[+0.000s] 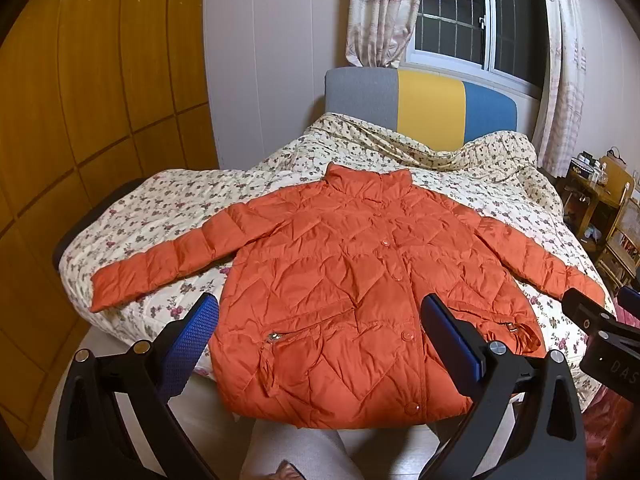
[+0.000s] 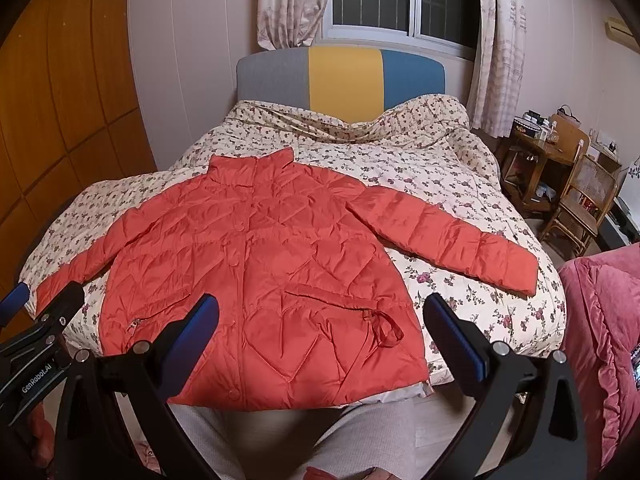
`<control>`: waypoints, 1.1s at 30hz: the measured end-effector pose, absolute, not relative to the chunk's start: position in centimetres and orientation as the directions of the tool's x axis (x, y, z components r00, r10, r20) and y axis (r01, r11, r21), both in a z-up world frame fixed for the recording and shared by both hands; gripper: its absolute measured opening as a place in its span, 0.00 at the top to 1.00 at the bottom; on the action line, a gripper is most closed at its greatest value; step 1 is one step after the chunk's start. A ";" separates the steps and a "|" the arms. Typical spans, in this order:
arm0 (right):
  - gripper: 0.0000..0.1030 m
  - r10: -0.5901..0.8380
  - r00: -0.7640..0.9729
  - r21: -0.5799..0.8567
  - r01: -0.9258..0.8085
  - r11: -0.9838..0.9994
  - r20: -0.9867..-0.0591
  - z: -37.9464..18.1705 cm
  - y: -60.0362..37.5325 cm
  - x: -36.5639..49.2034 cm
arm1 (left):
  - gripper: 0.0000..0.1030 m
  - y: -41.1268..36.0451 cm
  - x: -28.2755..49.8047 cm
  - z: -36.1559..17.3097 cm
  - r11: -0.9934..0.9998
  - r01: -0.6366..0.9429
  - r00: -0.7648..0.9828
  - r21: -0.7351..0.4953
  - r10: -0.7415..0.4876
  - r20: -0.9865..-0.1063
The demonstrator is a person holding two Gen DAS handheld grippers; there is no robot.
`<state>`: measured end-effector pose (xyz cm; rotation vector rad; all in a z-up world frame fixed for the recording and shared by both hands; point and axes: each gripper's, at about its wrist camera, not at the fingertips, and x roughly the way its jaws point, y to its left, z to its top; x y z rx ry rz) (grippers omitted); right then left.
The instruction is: Fold large clothes
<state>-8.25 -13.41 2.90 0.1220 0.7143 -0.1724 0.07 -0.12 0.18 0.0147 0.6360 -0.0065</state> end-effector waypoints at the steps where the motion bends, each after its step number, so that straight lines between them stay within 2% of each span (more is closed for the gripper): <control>1: 0.02 -0.116 0.741 0.050 0.198 0.979 -0.662 2.9 -13.4 -8.2 | 0.03 -0.2 0.1 0.2 1.000 0.012 0.804 0.014 -0.001 -0.595; 33: 0.02 -0.091 0.725 0.066 0.186 0.980 -0.683 2.0 -13.6 -7.9 | 0.03 -0.4 0.0 -0.6 1.000 0.015 0.793 0.009 -0.007 -0.609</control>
